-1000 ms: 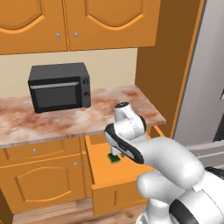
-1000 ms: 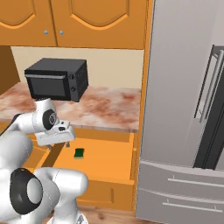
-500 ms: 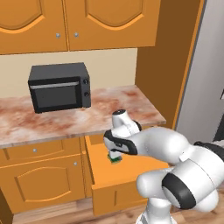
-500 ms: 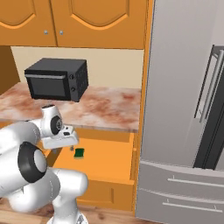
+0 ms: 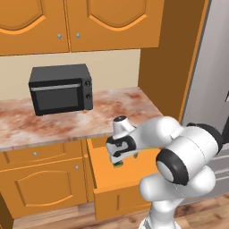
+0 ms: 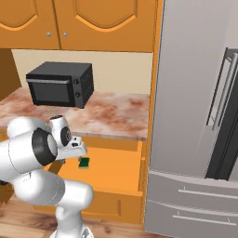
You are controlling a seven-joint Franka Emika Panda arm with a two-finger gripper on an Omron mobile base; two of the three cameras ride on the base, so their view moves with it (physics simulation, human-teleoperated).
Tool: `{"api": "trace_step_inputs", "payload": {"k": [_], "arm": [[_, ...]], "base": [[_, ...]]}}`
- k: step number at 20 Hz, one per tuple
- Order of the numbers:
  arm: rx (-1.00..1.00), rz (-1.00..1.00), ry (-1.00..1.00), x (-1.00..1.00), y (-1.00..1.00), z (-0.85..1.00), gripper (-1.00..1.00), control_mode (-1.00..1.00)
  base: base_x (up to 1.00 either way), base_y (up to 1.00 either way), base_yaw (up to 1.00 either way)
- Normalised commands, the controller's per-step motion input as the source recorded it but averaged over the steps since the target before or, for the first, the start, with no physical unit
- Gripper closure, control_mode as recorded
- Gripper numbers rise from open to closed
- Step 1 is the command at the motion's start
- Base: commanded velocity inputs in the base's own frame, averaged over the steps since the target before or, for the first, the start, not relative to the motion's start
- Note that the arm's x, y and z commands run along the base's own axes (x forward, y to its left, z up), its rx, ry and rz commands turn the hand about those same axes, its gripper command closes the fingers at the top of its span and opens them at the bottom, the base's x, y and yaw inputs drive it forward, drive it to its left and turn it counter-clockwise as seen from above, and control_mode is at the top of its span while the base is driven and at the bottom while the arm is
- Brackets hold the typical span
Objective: Restock the sink supplies by placing the sponge and soap dispenser on the counter and next to the sink. Make sure the soap dispenser is upright.
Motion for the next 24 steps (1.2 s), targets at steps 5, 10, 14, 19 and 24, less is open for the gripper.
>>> {"api": "trace_step_inputs", "payload": {"k": [5,10,14,19,24], "arm": [[0.0,0.0,-0.05,0.29,0.05,-0.34,-1.0,-1.0],[0.0,0.0,-0.04,0.24,0.01,-0.13,-1.0,-1.0],[0.0,0.0,0.0,0.24,0.01,-0.14,-1.0,-1.0],[0.0,0.0,0.0,0.33,0.01,-0.26,-1.0,-1.0],[0.0,0.0,0.0,0.31,0.0,-0.3,-1.0,-1.0]], "base": [[0.0,0.0,0.0],[0.0,0.0,0.0],[0.0,0.0,0.0],[0.0,0.0,0.0],[0.0,0.0,0.0]]}}
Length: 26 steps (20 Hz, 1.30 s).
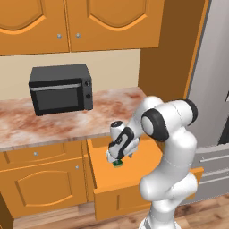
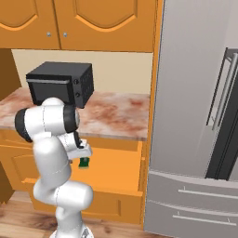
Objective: Restock the sink supplies by placing the sponge and soap dispenser on the counter and next to the sink. Make sure the soap dispenser is upright.
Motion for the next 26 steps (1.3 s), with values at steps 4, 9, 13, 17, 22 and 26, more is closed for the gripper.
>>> {"api": "trace_step_inputs", "payload": {"k": [4,9,13,17,22,26], "arm": [[0.0,0.0,0.0,0.28,0.03,-0.18,-1.0,-1.0],[0.0,0.0,0.0,0.28,0.08,-0.16,-1.0,-1.0],[0.0,0.0,0.0,0.27,0.09,-0.37,-1.0,-1.0],[0.02,0.0,0.0,0.2,0.03,-0.41,-1.0,-1.0],[0.04,0.0,0.0,0.2,0.0,-0.19,-1.0,-1.0],[0.03,0.0,0.0,0.29,0.0,-0.17,-1.0,-1.0]], "base": [[0.0,0.0,0.0],[0.0,0.0,0.0],[0.0,0.0,0.0],[0.0,0.0,0.0],[0.0,0.0,0.0],[0.0,0.0,0.0]]}}
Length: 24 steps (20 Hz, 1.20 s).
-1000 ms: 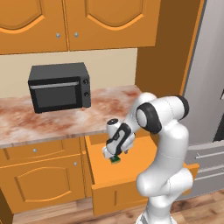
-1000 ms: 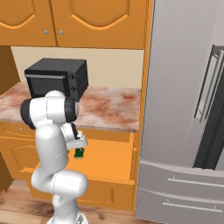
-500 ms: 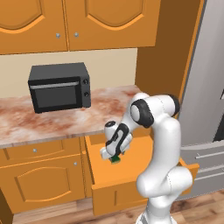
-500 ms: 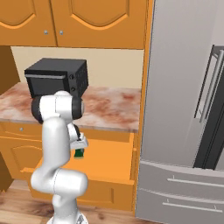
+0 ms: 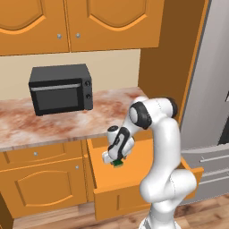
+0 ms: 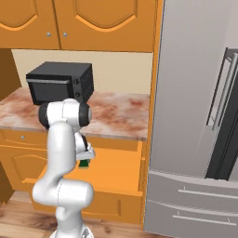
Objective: Restock the sink supplies by placing the sponge and soap dispenser on the counter and next to the sink. Make sure the soap dispenser is upright.
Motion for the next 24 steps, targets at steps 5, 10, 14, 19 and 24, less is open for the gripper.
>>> {"api": "trace_step_inputs", "payload": {"k": [5,10,14,19,24], "arm": [[0.04,0.0,0.0,0.31,0.0,-0.13,-1.0,-1.0],[0.03,0.0,0.0,0.29,0.0,-0.24,-1.0,-1.0],[0.03,0.0,0.0,0.06,0.0,-0.33,-1.0,-1.0],[0.03,0.0,0.0,0.0,0.0,-0.37,-1.0,-1.0],[0.02,0.0,0.0,-0.01,0.0,-0.32,1.0,-1.0]], "base": [[0.0,0.0,0.0],[0.0,0.0,0.0],[0.0,0.0,0.0],[0.0,0.0,0.0],[0.0,0.0,0.0]]}}
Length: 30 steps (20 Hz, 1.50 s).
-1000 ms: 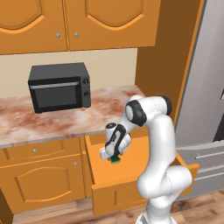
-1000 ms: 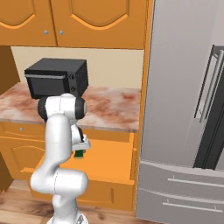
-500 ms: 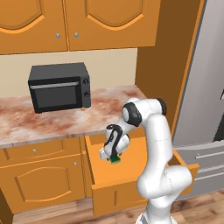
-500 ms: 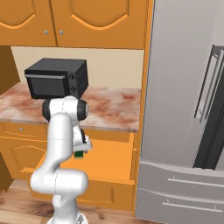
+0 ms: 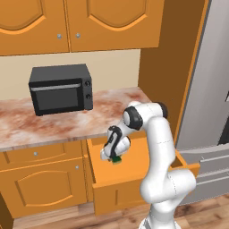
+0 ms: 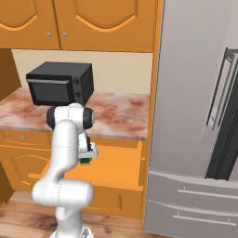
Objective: Restock the sink supplies by placing the sponge and soap dispenser on the counter and next to the sink. Make sure the soap dispenser is upright.
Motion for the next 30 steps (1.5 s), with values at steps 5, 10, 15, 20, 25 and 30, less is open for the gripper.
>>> {"api": "trace_step_inputs", "payload": {"k": [5,10,15,20,25,30], "arm": [[0.04,0.0,0.0,-0.27,0.0,-0.16,1.0,-1.0],[0.03,0.0,-0.01,-0.6,-0.04,-0.04,1.0,-1.0],[0.0,0.0,-0.09,-0.49,-0.27,0.74,1.0,-1.0],[0.0,-0.01,-0.02,-0.38,-0.39,1.0,1.0,-1.0],[0.01,-0.07,-0.01,-0.67,-0.51,0.98,1.0,-1.0],[0.01,-0.13,0.0,-0.51,-0.52,1.0,1.0,-1.0]], "base": [[0.0,0.0,0.0],[0.0,0.0,0.0],[0.0,0.0,0.0],[0.0,0.0,0.0],[0.0,0.0,0.0],[0.0,0.0,0.0]]}}
